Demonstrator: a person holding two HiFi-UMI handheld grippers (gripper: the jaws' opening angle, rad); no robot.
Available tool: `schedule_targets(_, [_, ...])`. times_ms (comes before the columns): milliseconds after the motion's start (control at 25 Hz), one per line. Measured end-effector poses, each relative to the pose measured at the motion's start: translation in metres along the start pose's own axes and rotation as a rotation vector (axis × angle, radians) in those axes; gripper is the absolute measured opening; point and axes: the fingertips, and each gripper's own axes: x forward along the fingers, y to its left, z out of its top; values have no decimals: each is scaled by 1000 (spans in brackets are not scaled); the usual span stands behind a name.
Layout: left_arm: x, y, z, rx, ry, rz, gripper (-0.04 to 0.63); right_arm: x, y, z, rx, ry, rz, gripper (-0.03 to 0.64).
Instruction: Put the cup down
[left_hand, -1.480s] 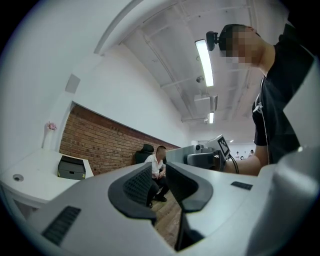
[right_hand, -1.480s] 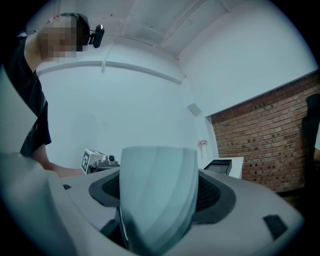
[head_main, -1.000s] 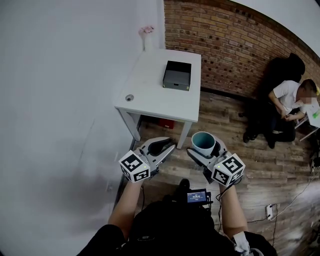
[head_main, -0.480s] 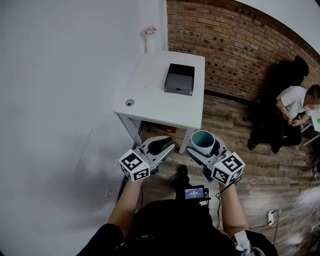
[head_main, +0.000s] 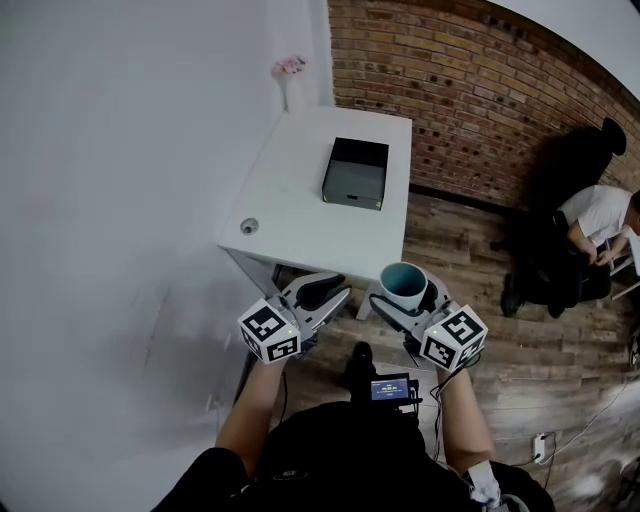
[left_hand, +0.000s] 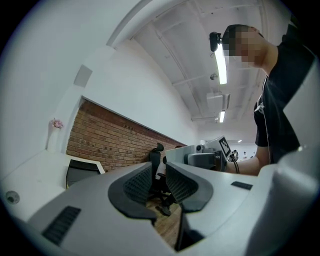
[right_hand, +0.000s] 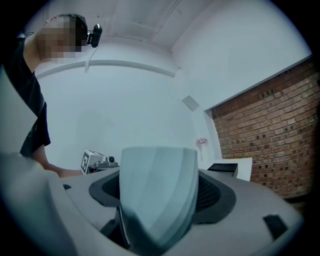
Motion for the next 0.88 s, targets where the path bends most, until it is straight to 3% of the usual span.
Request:
schedule_targets(640, [118, 104, 16, -34, 23, 25, 78, 45, -143, 27, 48, 0, 36, 390])
schedule_targets(880, [143, 130, 17, -81, -3, 35, 78, 63, -175, 26, 66, 8, 61, 390])
